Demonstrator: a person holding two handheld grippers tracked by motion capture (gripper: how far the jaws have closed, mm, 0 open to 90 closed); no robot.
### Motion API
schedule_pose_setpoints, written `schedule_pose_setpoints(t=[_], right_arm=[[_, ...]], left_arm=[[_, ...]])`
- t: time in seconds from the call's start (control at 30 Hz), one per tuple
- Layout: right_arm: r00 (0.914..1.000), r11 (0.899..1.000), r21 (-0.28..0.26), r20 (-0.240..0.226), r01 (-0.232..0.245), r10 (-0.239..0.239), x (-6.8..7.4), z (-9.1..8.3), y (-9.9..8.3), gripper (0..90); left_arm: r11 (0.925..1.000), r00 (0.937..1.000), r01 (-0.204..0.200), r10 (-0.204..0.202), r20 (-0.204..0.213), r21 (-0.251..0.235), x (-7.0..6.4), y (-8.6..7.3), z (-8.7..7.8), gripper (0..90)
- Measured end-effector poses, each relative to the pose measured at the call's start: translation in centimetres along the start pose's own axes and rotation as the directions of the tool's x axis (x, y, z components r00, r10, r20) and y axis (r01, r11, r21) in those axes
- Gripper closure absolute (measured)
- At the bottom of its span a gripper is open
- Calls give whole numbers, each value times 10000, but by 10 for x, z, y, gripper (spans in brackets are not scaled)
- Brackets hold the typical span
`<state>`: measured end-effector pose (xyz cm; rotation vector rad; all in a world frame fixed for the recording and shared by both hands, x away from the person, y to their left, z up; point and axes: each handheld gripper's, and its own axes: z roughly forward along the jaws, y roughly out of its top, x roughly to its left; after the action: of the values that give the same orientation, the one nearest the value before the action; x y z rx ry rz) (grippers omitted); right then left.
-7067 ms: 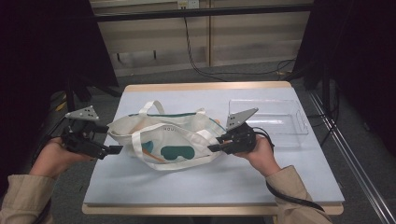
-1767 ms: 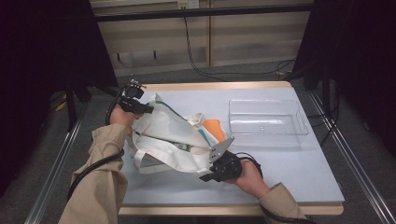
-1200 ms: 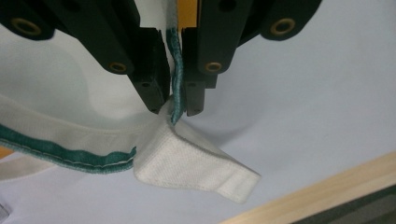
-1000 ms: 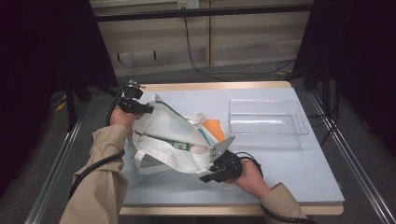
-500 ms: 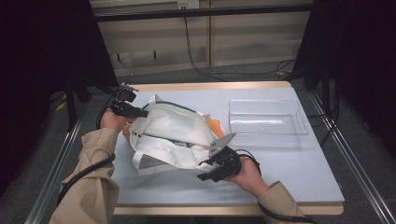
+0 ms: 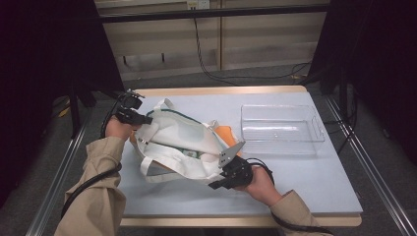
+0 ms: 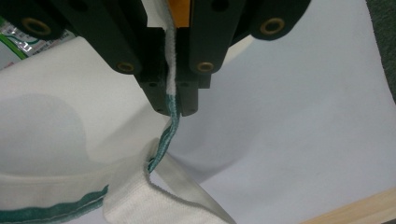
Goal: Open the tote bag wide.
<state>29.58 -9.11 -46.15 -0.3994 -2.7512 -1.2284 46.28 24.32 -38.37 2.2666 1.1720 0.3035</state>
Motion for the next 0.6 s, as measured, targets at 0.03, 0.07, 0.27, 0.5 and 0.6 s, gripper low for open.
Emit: schedule_pose_setpoints(t=[0.03,0.07,0.27,0.5,0.6], right_arm=[[10000,10000,55,-7,-71,71,1,1,-1,857],[10000,10000,55,-7,-71,71,1,1,-1,857],[10000,9995,311,-55,84,-82,3,5,-3,862],[10000,9999,140,-21,34,-34,3,6,-4,831],[10000,9999,155,-32,29,-28,3,6,-4,812]], left_arm=[[10000,10000,-13,13,6,23,1,0,1,872],[10000,10000,-13,13,6,23,1,0,1,873],[9996,9997,244,-245,-79,-134,4,-3,9,873],[9994,9994,327,-326,116,-79,5,-5,9,870],[9993,9993,319,-316,193,-186,4,-5,5,866]])
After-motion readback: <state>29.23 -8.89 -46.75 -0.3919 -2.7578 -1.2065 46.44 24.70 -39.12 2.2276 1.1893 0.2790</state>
